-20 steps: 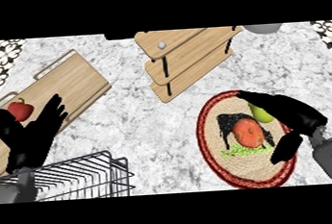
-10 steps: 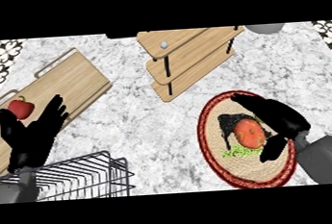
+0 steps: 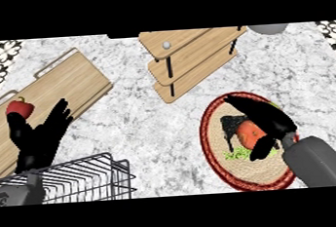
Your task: Pick the squash from the placemat and place it in the tiered shelf
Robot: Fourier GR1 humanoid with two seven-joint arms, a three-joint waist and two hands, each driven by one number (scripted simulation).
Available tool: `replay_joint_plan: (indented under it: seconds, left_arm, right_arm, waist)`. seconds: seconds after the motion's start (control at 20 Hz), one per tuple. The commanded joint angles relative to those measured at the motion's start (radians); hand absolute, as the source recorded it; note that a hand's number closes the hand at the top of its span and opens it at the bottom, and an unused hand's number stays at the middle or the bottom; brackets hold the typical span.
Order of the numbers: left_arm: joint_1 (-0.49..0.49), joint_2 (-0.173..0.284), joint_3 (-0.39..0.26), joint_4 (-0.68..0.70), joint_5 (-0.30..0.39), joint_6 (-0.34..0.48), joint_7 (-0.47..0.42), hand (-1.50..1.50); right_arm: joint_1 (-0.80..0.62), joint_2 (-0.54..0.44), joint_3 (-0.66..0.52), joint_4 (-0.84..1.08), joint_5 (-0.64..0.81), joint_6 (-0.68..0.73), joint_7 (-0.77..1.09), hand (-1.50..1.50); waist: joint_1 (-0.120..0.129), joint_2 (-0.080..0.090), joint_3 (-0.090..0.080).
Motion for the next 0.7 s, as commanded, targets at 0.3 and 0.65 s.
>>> replay_joint_plan:
  seconds: [0.3, 0.65]
  left_arm:
    - [0.042, -0.036, -0.003, 0.008, -0.007, -0.017, 0.038, 0.0]
    - [-0.01, -0.056, 0.046, 0.096, -0.023, -0.036, 0.014, 0.0]
  right_arm:
    - [-0.061, 0.015, 0.108, 0.123, 0.132, 0.066, -0.176, 1.5]
    - [0.031, -0.014, 0.033, 0.047, 0.089, 0.051, -0.314, 1.5]
  waist:
    - [0.008, 0.009, -0.022]
    - [-0.009, 0.008, -0.022]
